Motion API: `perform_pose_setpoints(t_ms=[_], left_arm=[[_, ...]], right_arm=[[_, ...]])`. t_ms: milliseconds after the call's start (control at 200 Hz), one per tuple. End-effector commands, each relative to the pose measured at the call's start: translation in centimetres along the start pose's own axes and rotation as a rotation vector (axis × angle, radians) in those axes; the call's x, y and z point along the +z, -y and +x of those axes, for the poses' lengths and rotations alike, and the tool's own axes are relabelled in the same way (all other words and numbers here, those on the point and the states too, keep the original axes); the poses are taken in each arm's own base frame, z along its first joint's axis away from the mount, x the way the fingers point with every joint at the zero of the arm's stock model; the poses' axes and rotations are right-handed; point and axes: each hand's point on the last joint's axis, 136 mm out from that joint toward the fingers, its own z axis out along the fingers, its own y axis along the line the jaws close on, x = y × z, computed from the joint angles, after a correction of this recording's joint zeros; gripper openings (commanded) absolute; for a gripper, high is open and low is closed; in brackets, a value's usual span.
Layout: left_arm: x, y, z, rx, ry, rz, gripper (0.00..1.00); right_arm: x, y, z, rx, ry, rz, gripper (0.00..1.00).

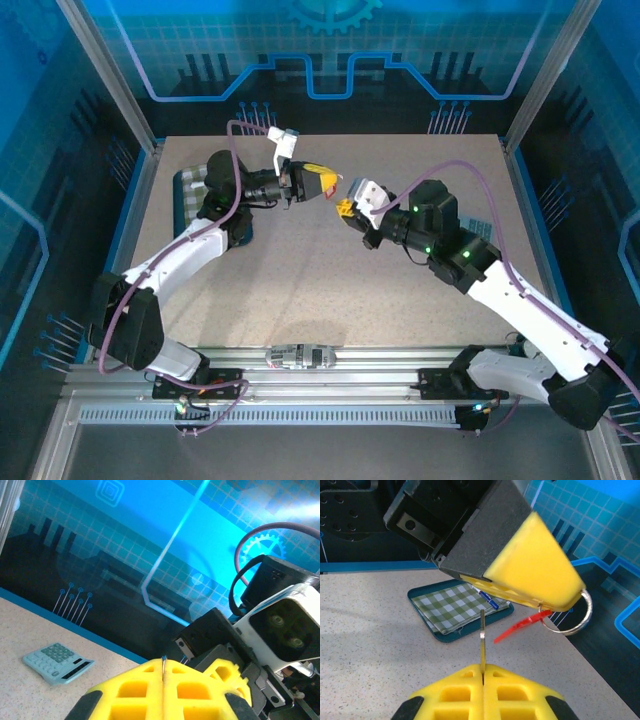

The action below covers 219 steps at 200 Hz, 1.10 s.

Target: Remove the keys from the keyring

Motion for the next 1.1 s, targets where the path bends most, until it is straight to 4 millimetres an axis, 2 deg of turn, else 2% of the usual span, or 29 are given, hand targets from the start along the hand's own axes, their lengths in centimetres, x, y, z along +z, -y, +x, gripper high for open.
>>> perform_pose_setpoints(t_ms=[0, 110, 205, 395, 560, 580, 641, 751, 936, 1091], left_arm=[[-0.8, 0.3, -0.6, 0.036, 0.026, -0.038, 0.0], [-1.4, -0.5, 0.0, 0.033, 0.017, -0.099, 0.0], [-2.1, -2.1, 1.3, 0.021, 0.0, -0.195, 0.0], [-4.8, -6.8, 5.9, -0.034, -0.054, -0.455, 0.0], [-7.7, -11.1, 9.9, -0.121, -0.087, -0.683, 0.0], [-8.0, -11.6, 10.4, -0.129, -0.091, -0.71, 0.0], [-9.3, -13.3, 11.8, -0.149, -0.105, -0.802, 0.02], [-11.2, -15.9, 14.5, -0.18, -0.155, -0.932, 0.0], [-12.7, -19.3, 17.8, -0.284, -0.206, -1.05, 0.0], [-12.9, -21.4, 20.3, -0.361, -0.259, -1.08, 0.0]], right_arm=[[-0.9, 0.3, 0.4, 0.026, 0.002, 0.021, 0.0], [-1.3, 0.5, 1.0, 0.06, -0.004, 0.027, 0.0], [-1.6, 1.0, 2.0, 0.116, -0.016, 0.035, 0.0], [-1.5, 2.0, 4.9, 0.248, -0.043, 0.058, 0.0], [-0.9, 3.1, 8.4, 0.365, -0.093, 0.117, 0.0], [-0.6, 2.9, 9.8, 0.386, -0.117, 0.122, 0.0], [-0.2, 3.2, 11.6, 0.434, -0.136, 0.144, 0.0], [0.7, 3.2, 14.8, 0.51, -0.173, 0.16, 0.0], [2.1, 3.1, 18.8, 0.603, -0.234, 0.176, 0.0], [2.8, 3.0, 20.9, 0.656, -0.26, 0.179, 0.0]])
